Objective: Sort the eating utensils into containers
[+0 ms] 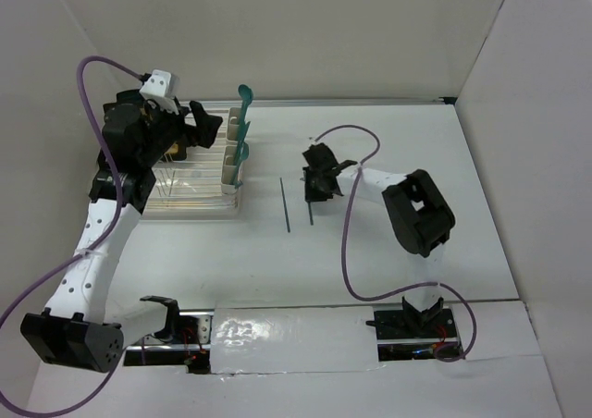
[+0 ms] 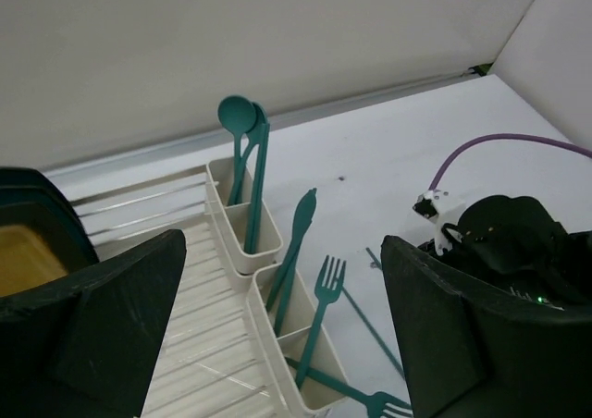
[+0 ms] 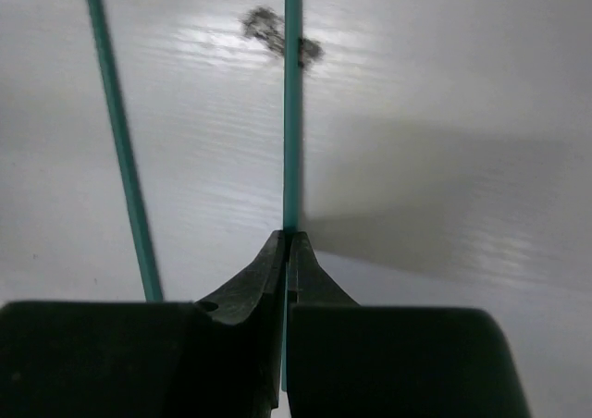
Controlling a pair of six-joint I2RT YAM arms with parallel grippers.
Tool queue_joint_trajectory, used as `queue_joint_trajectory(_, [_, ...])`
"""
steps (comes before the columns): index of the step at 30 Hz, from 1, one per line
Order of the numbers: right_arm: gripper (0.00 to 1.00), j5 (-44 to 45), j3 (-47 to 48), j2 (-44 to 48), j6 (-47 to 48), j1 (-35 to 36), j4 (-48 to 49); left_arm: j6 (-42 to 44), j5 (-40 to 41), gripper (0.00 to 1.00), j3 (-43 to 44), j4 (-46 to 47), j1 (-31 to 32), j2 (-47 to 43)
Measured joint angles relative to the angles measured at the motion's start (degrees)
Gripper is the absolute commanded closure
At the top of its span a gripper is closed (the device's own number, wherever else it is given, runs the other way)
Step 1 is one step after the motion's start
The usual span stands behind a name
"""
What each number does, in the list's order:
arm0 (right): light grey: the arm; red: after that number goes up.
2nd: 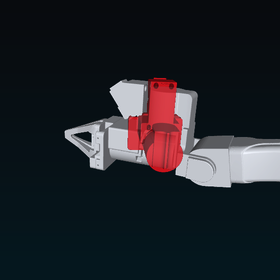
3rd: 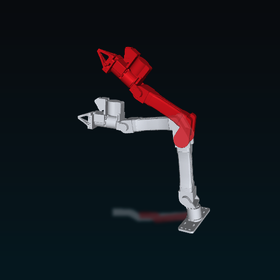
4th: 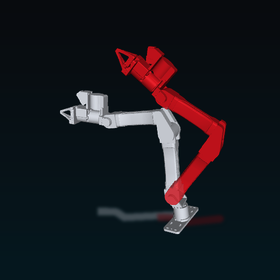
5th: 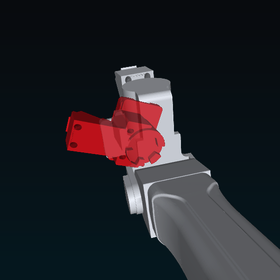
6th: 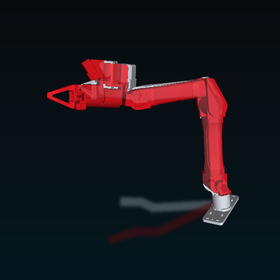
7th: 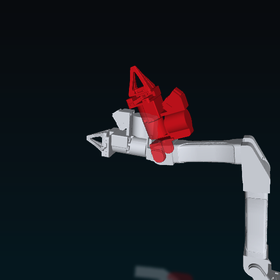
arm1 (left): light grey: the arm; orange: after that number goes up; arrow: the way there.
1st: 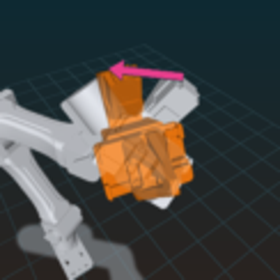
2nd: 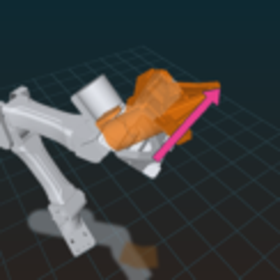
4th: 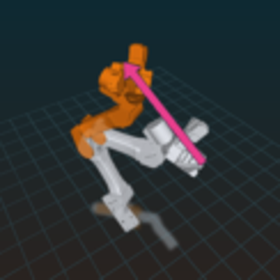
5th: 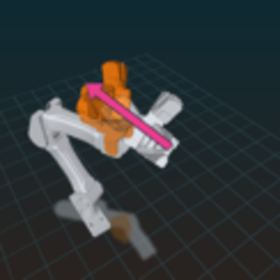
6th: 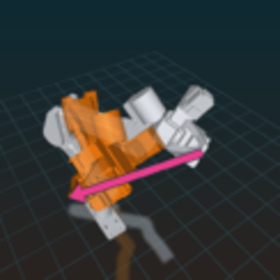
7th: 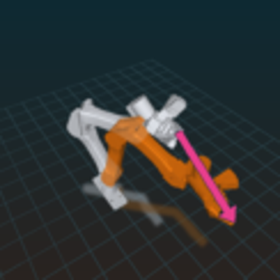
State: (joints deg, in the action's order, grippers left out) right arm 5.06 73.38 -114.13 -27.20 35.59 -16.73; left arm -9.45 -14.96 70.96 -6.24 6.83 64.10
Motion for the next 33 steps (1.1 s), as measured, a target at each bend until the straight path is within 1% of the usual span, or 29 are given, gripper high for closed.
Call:
queue_joint_trajectory(2, [1.00,-4.0,-2.9,3.9,-0.2,-4.2,0.3,-1.9,-0.3,0.02,0.5,-0.7,0.1,1.1])
queue_joint_trajectory(5, [1.00,-9.5,-3.7,7.6,-0.9,-6.6,0.5,-4.7,-2.0,0.03,3.2,-1.7,0.9,4.6])
queue_joint_trajectory(7, [1.00,-12.6,-2.6,10.1,-1.3,-6.6,1.4,-6.1,-3.3,0.03,7.2,-3.0,2.2,8.5])
queue_joint_trajectory(11, [1.00,-18.3,0.4,15.4,-1.8,-5.5,6.4,-8.1,-5.0,0.04,14.1,-4.9,5.1,15.1])
queue_joint_trajectory(17, [1.00,-23.2,2.4,22.4,-2.7,-4.9,13.3,-11.6,-6.9,0.08,15.6,-5.4,7.3,17.5])
queue_joint_trajectory(21, [1.00,-24.6,3.1,24.3,-3.9,-4.6,16.2,-12.8,-7.1,0.10,16.4,-5.3,8.5,19.3])
queue_joint_trajectory(26, [1.00,-25.5,3.2,24.9,-5.1,-3.8,19.5,-14.5,-7.1,0.15,17.9,-5.2,10.0,22.5])
queue_joint_trajectory(27, [1.00,-25.8,3.6,24.9,-5.3,-3.7,19.6,-14.9,-7.1,0.17,18.2,-5.2,10.2,23.0])
queue_joint_trajectory(30, [1.00,-26.6,5.0,24.9,-5.5,-2.9,20.0,-16.2,-7.2,0.19,20.2,-5.1,10.6,25.1])
queue_joint_trajectory(32, [1.00,-27.1,5.8,24.9,-5.7,-2.1,21.0,-16.8,-7.2,0.24,22.1,-5.2,11.0,26.8])
queue_joint_trajectory(33, [1.00,-27.4,6.0,25.0,-5.8,-1.7,21.6,-17.2,-7.1,0.33,23.3,-5.3,11.1,27.7])
